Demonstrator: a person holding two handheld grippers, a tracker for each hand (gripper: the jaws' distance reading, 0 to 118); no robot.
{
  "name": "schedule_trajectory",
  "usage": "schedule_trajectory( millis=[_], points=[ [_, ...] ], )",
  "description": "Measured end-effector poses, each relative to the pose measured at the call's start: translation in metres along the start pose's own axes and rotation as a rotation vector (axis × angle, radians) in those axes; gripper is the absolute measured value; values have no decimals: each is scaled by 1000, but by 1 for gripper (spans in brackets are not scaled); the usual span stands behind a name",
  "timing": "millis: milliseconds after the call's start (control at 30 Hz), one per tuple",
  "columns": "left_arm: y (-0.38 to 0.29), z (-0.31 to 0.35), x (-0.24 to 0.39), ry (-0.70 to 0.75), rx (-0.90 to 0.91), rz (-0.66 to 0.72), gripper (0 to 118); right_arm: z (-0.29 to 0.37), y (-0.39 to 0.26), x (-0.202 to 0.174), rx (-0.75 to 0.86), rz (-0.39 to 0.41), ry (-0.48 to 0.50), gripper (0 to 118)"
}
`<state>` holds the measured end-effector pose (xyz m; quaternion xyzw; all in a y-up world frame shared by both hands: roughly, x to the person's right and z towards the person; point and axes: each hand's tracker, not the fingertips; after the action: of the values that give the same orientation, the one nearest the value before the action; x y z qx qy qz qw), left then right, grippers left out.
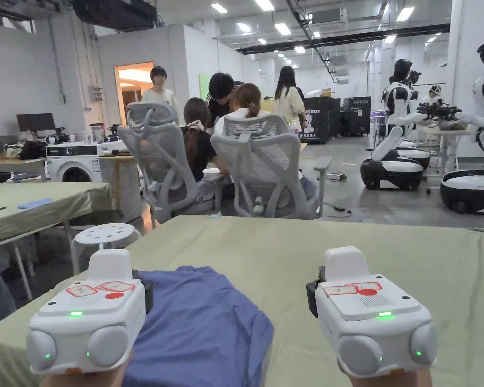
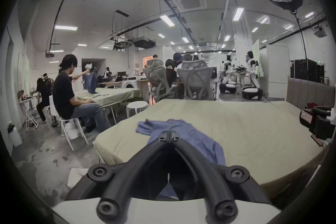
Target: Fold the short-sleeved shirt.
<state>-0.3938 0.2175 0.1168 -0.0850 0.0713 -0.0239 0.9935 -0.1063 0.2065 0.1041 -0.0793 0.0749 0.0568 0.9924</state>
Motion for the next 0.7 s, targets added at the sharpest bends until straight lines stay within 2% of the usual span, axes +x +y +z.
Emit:
schedule_trajectory(
  millis=[133,233,300,400,467,700],
  points=[
    [-12,-19,8,-59,-68,1,0,-9,-5,2,-22,-5,18,0],
    [-21,-60,23,-101,-151,-25,0,-20,-15,10,-57,-6,31,0],
    [-27,-97,37,-126,-220,-24,0,-35,-23,17,-95,11,38,0],
    [-38,-168,48,-241,-371,50,0,-60,-34,29,-143,10,49,0],
    [-47,-225,60,-240,-513,54,0,-83,-41,38,-172,4,61,0],
    [-30,-347,106,-219,-594,1,0,-151,-53,66,-224,-21,55,0]
  ],
)
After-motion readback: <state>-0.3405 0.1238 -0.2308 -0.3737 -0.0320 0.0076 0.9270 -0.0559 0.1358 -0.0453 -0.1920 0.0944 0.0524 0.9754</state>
